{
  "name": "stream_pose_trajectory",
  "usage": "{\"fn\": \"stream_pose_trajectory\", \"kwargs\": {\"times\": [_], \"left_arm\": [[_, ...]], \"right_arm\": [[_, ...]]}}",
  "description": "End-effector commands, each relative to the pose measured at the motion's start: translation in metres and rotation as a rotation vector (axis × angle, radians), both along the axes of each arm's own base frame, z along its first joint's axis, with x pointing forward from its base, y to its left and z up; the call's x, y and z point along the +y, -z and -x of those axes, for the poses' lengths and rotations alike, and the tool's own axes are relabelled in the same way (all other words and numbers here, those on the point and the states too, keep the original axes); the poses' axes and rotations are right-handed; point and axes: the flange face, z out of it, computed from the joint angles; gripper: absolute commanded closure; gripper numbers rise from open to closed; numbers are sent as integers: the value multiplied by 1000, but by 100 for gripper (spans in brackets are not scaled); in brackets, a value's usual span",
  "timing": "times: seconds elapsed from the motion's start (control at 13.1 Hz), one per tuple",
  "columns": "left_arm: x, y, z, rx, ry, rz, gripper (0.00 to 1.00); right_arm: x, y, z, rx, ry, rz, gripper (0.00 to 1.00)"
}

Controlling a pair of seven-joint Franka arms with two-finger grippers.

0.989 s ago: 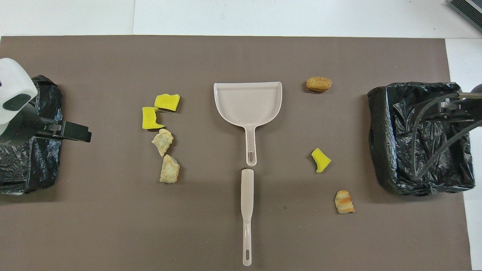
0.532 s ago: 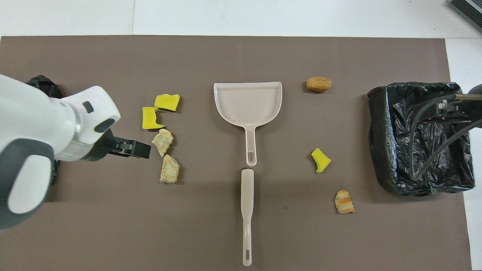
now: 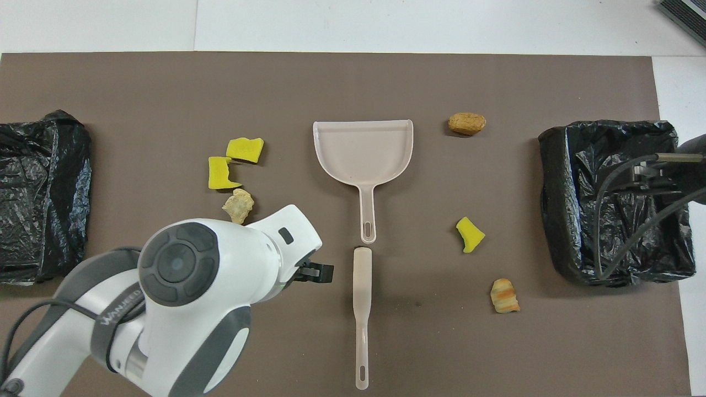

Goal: Sweep and dump trash in bin
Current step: 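Grasp the brush with the left gripper while the right gripper grasps the dustpan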

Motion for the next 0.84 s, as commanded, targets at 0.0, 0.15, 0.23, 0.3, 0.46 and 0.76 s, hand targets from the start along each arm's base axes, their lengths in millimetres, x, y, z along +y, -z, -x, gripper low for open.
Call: {"fn": "stream_pose_trajectory", "kwargs": {"times": [0.0,0.15,0.23,0.3,0.46,0.76], "left_arm": [[-24,27,36,-71,4,-18,0],[-47,57,65,-107,-2,-44,0],[-51,60,71,-100,-18,-52,0],[-63,68,83,-81,-87,-57,0],[-80,87,102,-69,-65,-78,0],[-100,114,120,-58,-24,-102,0]], "right_arm": [[12,5,14,-19,-16,-22,0],[29,7,11,-29,-47,-23,0],[45,11,7,-37,-70,-24,0],[67,17,2,-47,-73,-26,0],[92,27,-15,-66,-75,-26,0],[137,56,-58,-65,-136,-17,0]]}}
